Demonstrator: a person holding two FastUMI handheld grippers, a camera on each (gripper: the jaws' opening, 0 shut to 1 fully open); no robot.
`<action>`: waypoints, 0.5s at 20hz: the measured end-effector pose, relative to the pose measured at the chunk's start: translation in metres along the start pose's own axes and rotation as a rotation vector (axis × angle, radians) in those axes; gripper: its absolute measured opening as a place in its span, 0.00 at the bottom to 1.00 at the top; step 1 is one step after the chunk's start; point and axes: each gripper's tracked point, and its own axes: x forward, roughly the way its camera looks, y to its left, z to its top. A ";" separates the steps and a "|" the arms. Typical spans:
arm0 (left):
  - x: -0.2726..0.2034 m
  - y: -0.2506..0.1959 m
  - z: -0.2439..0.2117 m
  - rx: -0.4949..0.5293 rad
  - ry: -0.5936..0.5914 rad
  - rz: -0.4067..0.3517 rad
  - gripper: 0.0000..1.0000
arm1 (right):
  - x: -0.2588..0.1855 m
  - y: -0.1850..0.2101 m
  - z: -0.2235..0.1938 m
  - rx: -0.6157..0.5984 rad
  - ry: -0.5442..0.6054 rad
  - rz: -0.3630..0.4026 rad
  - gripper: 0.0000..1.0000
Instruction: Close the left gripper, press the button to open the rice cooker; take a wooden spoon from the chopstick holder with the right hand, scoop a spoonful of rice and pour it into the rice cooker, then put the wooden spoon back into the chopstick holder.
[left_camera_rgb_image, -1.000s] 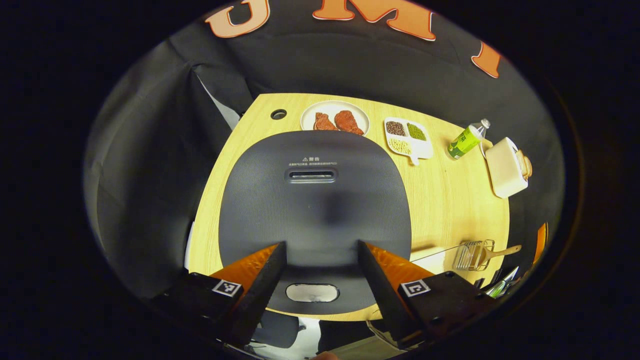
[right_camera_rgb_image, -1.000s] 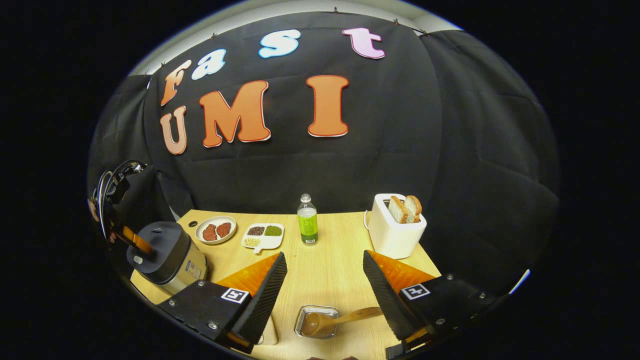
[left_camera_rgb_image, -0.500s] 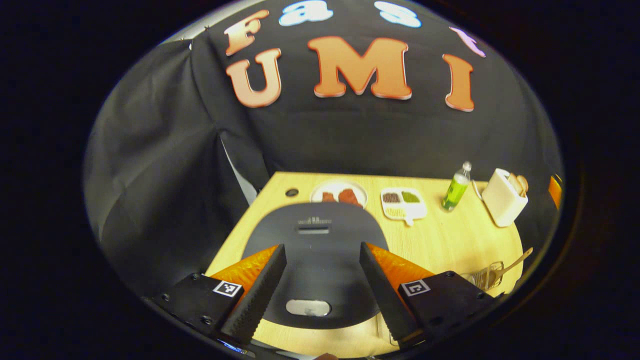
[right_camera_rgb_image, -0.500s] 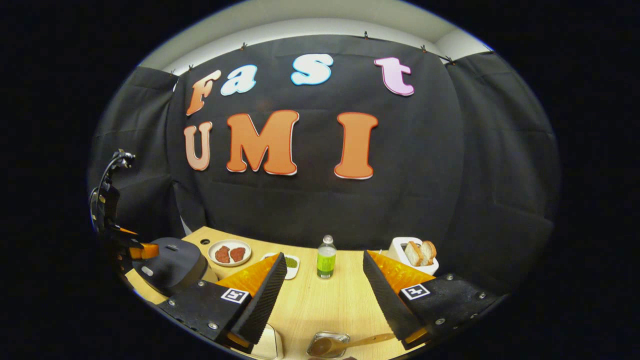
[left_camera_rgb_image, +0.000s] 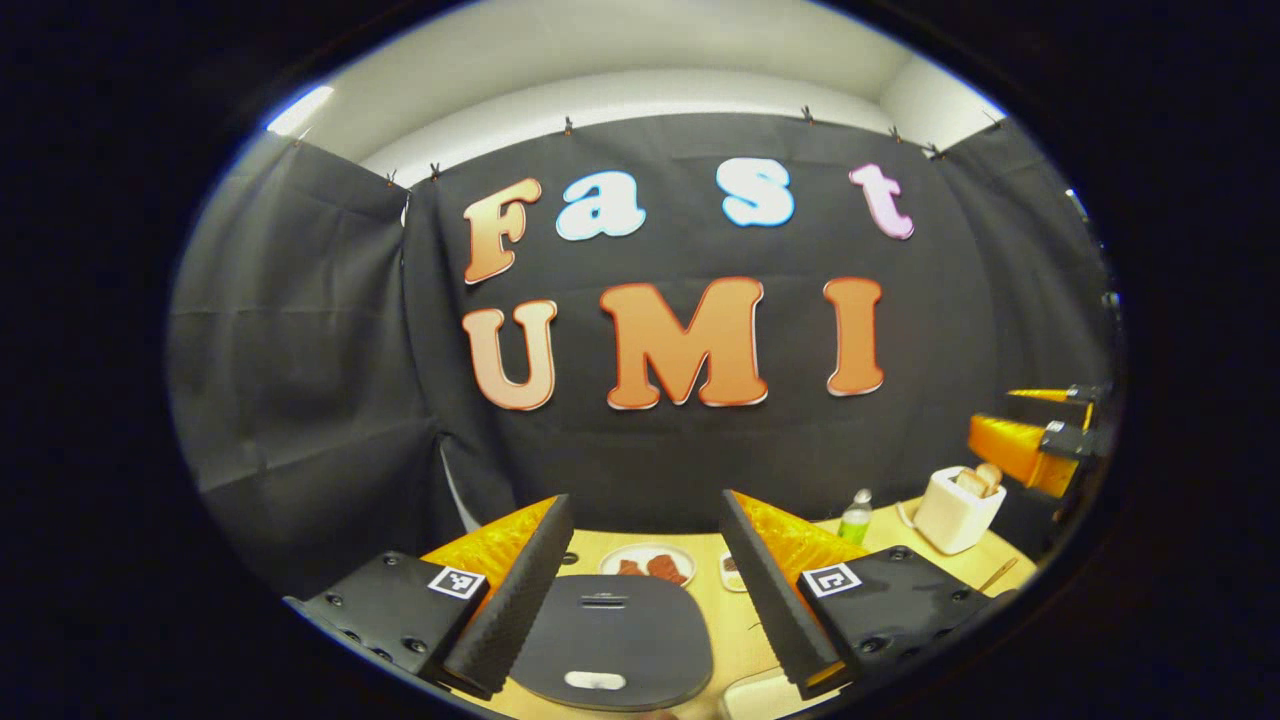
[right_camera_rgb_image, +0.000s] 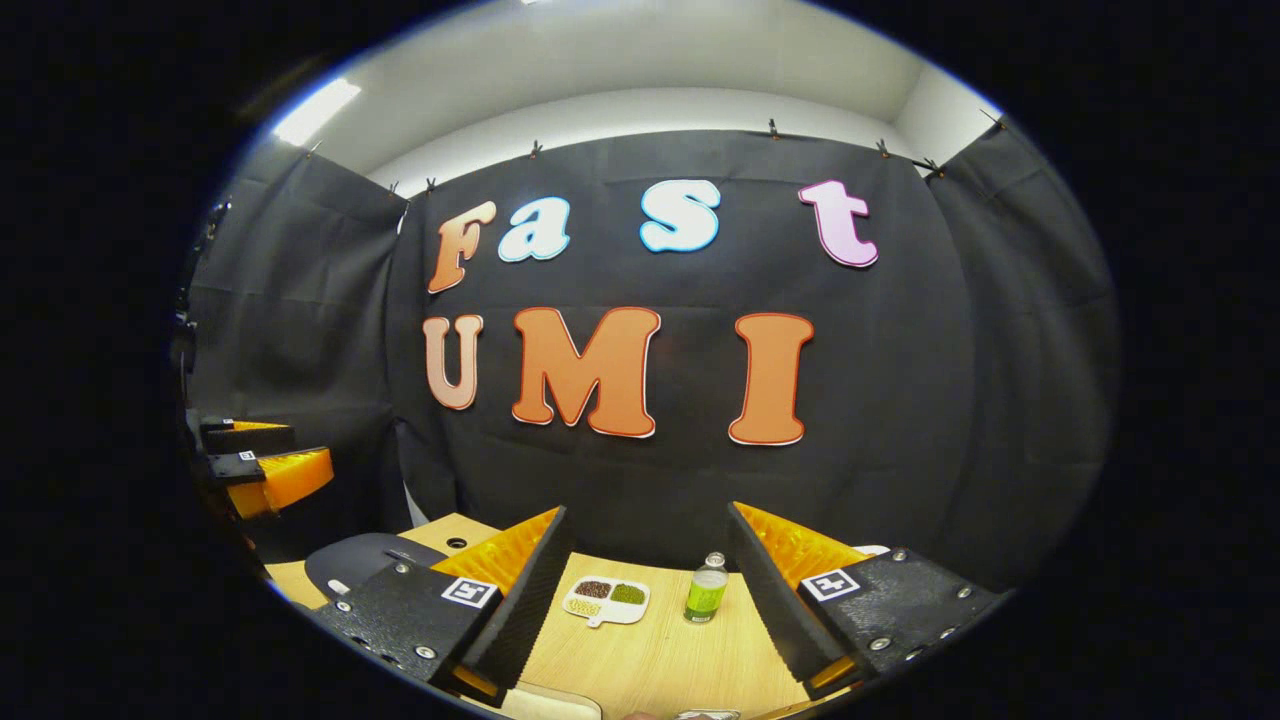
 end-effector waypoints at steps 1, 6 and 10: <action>-0.004 -0.004 -0.005 0.002 -0.002 -0.003 1.00 | -0.001 0.004 -0.003 -0.009 0.009 0.004 0.95; -0.010 -0.008 0.000 0.027 -0.035 -0.012 0.99 | -0.006 0.014 -0.004 -0.020 0.005 0.022 0.95; -0.011 -0.005 -0.002 0.036 -0.050 0.005 0.98 | -0.008 0.016 -0.003 -0.014 -0.013 0.031 0.98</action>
